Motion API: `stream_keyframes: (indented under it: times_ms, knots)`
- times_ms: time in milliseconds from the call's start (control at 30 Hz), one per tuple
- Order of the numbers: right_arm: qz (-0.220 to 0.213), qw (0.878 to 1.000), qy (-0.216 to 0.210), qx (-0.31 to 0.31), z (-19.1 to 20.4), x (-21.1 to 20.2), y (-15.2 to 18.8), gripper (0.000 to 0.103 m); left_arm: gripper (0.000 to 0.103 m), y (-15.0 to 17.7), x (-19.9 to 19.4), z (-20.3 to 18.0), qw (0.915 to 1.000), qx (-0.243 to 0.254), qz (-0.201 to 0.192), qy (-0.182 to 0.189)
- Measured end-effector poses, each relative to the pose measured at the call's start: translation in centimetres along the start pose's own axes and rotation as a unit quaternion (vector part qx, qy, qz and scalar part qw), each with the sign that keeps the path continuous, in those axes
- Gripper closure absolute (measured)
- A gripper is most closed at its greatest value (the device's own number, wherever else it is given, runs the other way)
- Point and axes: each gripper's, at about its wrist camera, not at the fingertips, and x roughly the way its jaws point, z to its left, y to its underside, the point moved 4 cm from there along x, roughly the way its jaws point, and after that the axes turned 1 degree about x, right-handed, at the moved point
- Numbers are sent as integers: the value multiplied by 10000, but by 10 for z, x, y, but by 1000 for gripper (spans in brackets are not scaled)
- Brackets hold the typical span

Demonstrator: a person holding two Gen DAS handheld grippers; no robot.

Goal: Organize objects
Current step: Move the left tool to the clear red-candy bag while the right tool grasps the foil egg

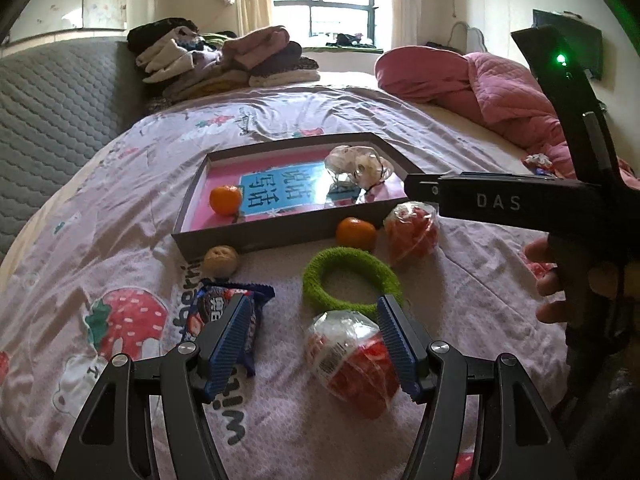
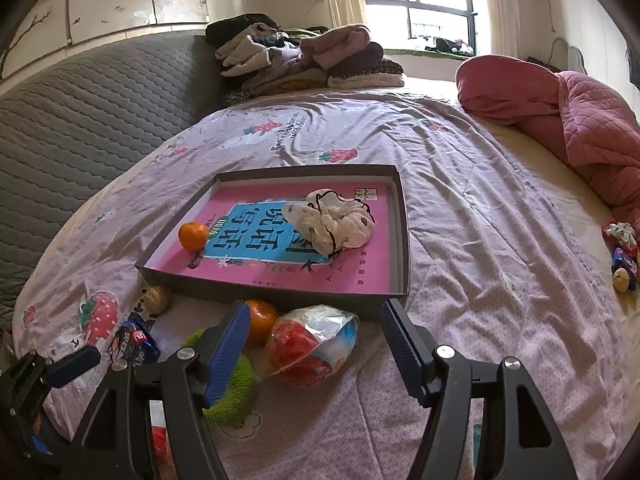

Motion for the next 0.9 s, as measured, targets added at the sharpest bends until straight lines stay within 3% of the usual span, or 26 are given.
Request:
stream_keyframes:
  times_ms: [667,900]
  knots:
    - [389,9990,-28,239,-5,14,17,36,36,12,-1,-12,9996,-93,130,242]
    - [400,9990,34,182,-3,18,19,36,36,16,9,-14,9996,-118,212,147]
